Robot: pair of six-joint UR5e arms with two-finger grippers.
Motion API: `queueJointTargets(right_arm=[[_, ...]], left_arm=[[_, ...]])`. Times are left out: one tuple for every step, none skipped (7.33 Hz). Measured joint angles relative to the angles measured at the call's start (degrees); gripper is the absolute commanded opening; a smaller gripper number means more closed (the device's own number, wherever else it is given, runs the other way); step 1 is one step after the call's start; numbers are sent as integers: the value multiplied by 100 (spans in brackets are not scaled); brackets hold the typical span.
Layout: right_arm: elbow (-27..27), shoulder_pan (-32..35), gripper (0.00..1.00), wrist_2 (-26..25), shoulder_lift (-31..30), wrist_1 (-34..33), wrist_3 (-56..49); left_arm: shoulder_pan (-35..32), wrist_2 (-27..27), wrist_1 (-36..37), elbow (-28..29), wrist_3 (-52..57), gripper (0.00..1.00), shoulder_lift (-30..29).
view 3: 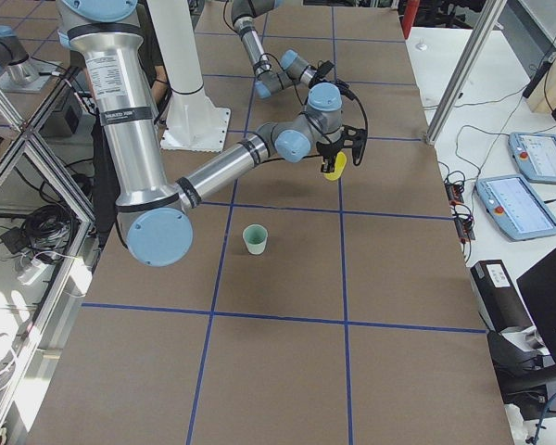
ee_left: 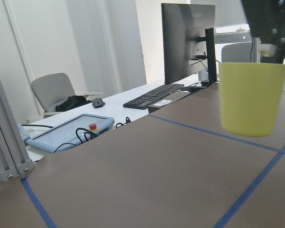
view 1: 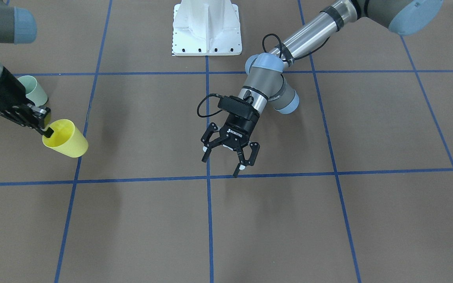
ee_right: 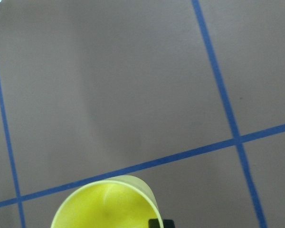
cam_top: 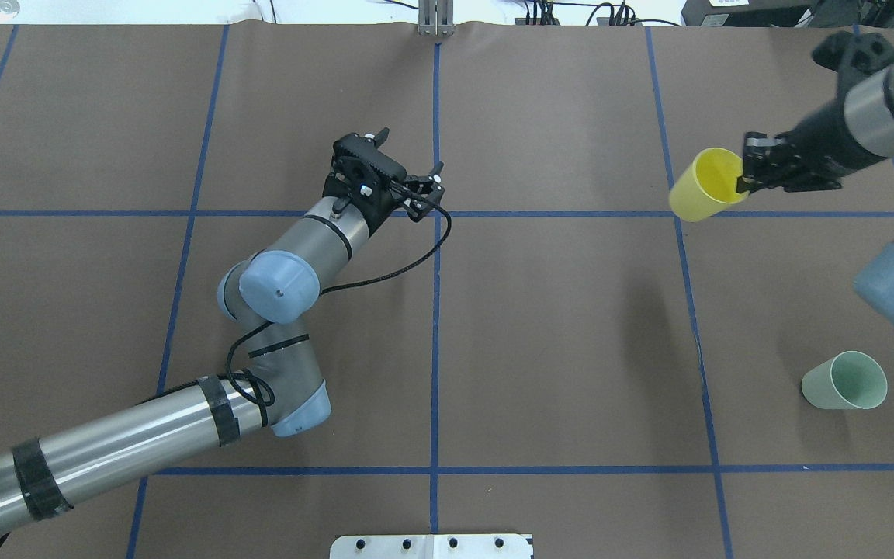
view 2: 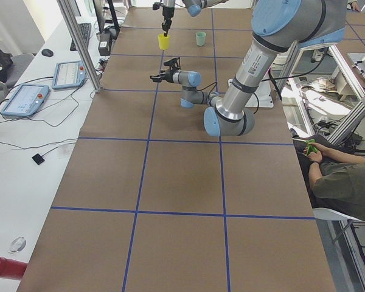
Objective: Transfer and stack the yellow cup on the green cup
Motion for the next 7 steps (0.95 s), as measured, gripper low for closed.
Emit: queueJointTargets(right_arm=[[407,206,0,36,-673,-43,-639],[721,418,0,147,-1315,-60,-1316],[951,601,0,351,-1878,-64,-1909],[1138,697,0,522,-2345,-62,-2293],[1242,674,0,599,-2680,-61,-2458],[1250,592,0,626,-2876,-60,-2524],[1184,517,0,634,-2941,-54,-2551]], left_arm=[[-263,-73,484,13,-422,99,12],[-526,-296,887,16,-906,99,28],[-783,-626,1179,17,-1398,99,40],[-954,-877,1371,16,-1710,99,47],[-1026,-1020,1451,16,-1905,99,50],[-1049,-1110,1481,7,-2112,99,52],[-1051,-1149,1491,0,-2269,99,52]])
